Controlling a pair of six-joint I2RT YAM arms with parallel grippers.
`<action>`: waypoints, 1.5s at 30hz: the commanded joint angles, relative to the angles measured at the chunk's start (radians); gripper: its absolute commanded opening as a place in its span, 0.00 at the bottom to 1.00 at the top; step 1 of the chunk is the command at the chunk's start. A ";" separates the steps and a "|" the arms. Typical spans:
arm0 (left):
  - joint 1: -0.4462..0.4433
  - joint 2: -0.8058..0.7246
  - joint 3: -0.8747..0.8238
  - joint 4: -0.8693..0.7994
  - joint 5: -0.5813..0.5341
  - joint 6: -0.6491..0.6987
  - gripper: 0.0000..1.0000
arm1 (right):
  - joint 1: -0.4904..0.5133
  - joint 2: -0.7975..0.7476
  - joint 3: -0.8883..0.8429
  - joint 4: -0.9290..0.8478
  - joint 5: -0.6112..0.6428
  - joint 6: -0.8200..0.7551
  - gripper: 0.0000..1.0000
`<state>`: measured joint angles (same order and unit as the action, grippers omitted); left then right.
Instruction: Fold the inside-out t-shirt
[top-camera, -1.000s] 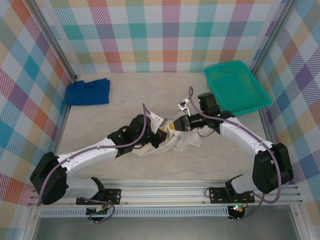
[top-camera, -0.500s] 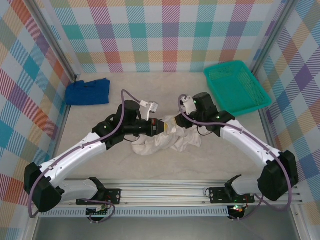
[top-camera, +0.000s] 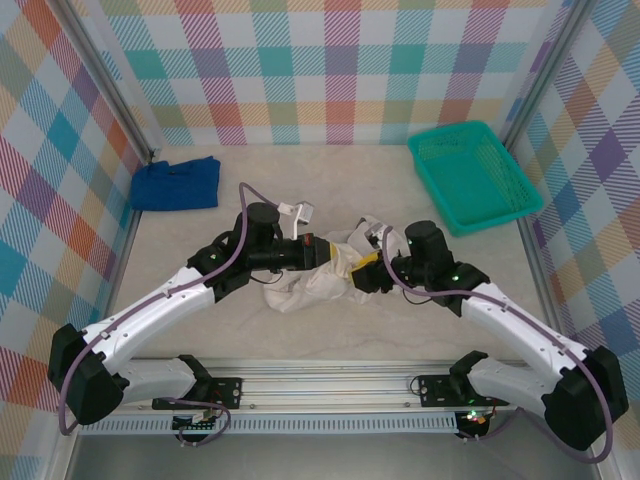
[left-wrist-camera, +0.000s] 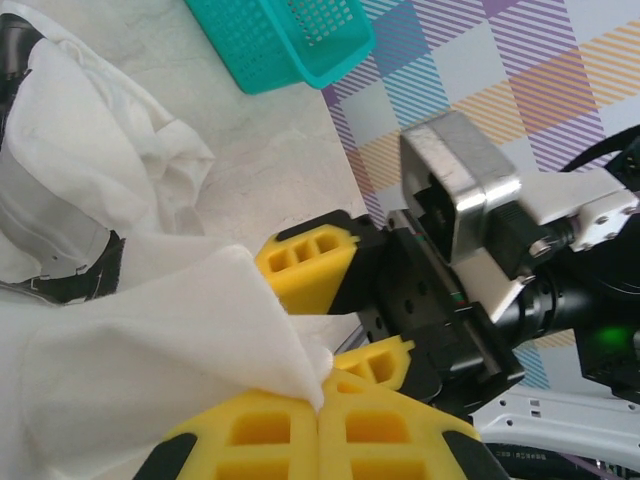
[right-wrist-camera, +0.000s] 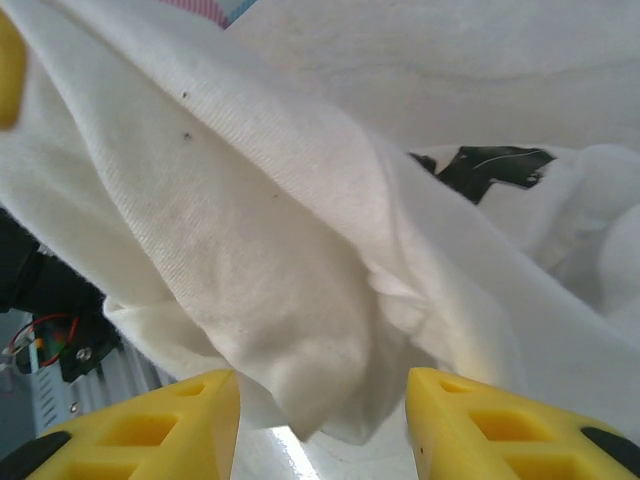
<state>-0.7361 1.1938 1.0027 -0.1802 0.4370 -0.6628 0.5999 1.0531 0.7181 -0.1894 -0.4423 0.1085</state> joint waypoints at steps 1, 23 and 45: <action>0.012 -0.019 -0.014 0.037 0.014 -0.007 0.00 | 0.012 0.015 -0.012 0.081 -0.083 0.013 0.48; 0.012 -0.035 -0.021 0.021 -0.004 0.014 0.00 | 0.013 0.052 -0.044 0.123 -0.050 0.071 0.21; 0.029 0.092 -0.076 0.080 -0.196 0.180 0.44 | -0.316 -0.062 0.016 0.117 -0.371 0.456 0.00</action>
<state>-0.7166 1.3453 0.9539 -0.1276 0.2409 -0.5331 0.2913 0.9806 0.7517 -0.1570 -0.7311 0.4637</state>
